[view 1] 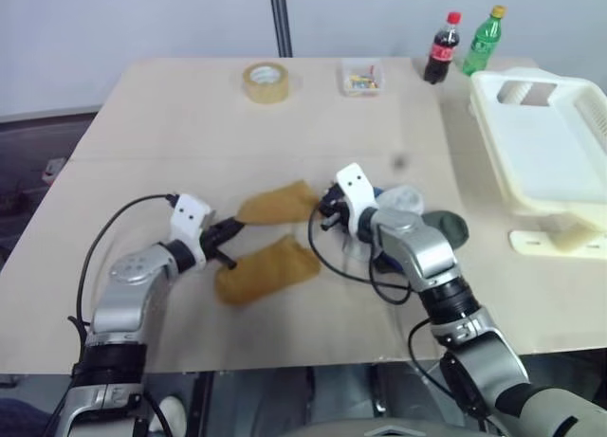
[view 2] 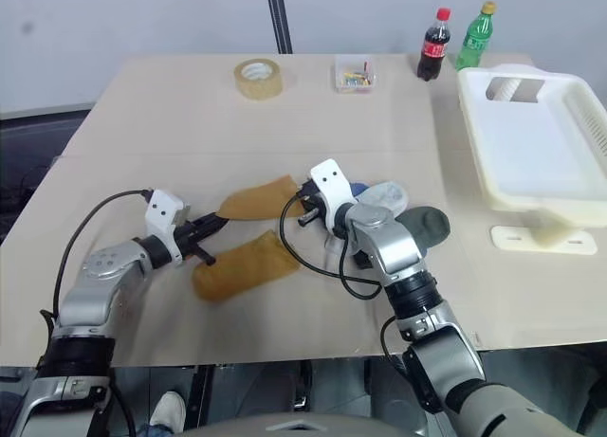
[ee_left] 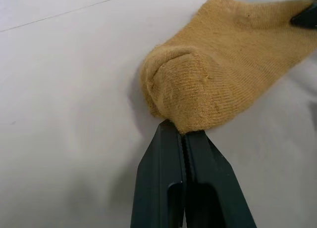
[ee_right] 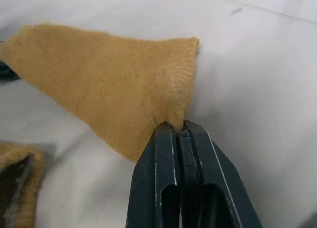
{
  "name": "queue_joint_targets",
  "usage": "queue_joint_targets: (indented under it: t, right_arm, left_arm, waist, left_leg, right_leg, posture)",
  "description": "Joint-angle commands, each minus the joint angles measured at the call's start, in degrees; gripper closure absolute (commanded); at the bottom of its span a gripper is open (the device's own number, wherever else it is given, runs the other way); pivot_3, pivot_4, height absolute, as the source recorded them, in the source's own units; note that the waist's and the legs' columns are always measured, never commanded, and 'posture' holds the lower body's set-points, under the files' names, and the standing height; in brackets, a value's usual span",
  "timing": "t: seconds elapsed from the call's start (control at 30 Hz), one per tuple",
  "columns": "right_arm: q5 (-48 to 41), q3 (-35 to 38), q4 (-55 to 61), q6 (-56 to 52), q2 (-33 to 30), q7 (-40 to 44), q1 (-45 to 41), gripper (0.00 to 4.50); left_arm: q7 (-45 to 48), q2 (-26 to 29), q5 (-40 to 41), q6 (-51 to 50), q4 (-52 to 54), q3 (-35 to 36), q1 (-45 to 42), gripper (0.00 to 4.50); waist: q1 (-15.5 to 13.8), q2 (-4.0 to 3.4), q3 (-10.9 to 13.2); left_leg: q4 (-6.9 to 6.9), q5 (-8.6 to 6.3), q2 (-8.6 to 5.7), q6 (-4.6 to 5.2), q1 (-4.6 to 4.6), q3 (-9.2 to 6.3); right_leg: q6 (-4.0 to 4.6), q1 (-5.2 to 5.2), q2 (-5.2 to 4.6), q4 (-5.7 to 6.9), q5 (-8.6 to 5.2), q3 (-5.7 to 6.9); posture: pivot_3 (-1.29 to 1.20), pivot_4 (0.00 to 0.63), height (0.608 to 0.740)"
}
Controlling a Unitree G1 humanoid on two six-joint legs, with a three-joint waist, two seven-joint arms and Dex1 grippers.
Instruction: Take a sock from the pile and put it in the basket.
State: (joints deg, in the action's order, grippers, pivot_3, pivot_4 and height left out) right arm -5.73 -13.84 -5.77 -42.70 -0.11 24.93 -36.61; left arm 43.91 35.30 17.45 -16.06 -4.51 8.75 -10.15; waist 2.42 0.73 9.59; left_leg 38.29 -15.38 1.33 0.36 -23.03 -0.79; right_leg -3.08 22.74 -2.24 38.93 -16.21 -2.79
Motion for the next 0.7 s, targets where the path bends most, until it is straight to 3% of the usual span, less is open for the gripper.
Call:
queue_joint_targets:
  t: [0.03,0.1,0.4,0.6,0.7]
  right_arm:
    - [-3.20,0.23,13.82,-5.23,-2.34,2.21,0.60,4.47]
    - [-4.52,0.42,17.09,-7.94,-3.23,2.42,0.75,4.47]
    - [-13.48,-0.16,32.32,-21.60,-11.32,7.77,3.75,4.47]
    - [-18.80,0.16,36.58,-27.31,-13.09,8.10,6.25,4.47]
    - [-21.00,-0.70,38.45,-28.96,-13.81,8.13,7.38,4.47]
  left_arm:
    - [-0.38,2.15,4.57,-6.15,15.78,3.08,5.02,4.50]
    - [-2.28,2.64,6.40,-10.31,22.32,4.43,7.15,4.50]
    - [-8.88,5.62,15.83,-29.78,51.01,17.42,25.05,4.50]
    - [-11.60,-0.75,14.73,-28.78,58.61,21.18,41.16,4.50]
    - [-11.96,-2.69,13.39,-26.15,58.29,22.51,44.81,4.50]
  waist:
    - [0.08,0.02,-0.01]
    - [0.00,0.06,-0.03]
    - [-0.08,0.04,-0.02]
    - [0.14,0.08,-0.04]
    - [-0.29,0.05,-0.03]
  left_leg:
    - [-0.01,0.00,0.04,0.00,-0.25,-0.02]
    - [0.09,0.02,0.04,-0.03,-0.86,-0.10]
    - [0.00,0.03,0.02,-0.05,-0.87,-0.12]
    - [0.04,0.03,0.01,-0.04,-0.73,-0.06]
    - [0.03,0.04,0.00,-0.05,-0.75,-0.16]
  right_leg:
    - [0.00,0.22,-0.02,-0.03,0.00,0.00]
    - [-0.01,0.80,-0.06,0.09,0.01,0.05]
    - [0.00,0.80,-0.31,-0.01,0.00,0.09]
    - [0.00,0.70,-0.33,0.02,0.00,0.04]
    - [0.03,0.71,-0.18,0.02,-0.01,0.14]
  posture:
    - [0.00,0.150,0.740]
    - [0.00,0.150,0.740]
    - [0.00,0.150,0.740]
    - [0.00,0.150,0.740]
    - [0.00,0.150,0.740]
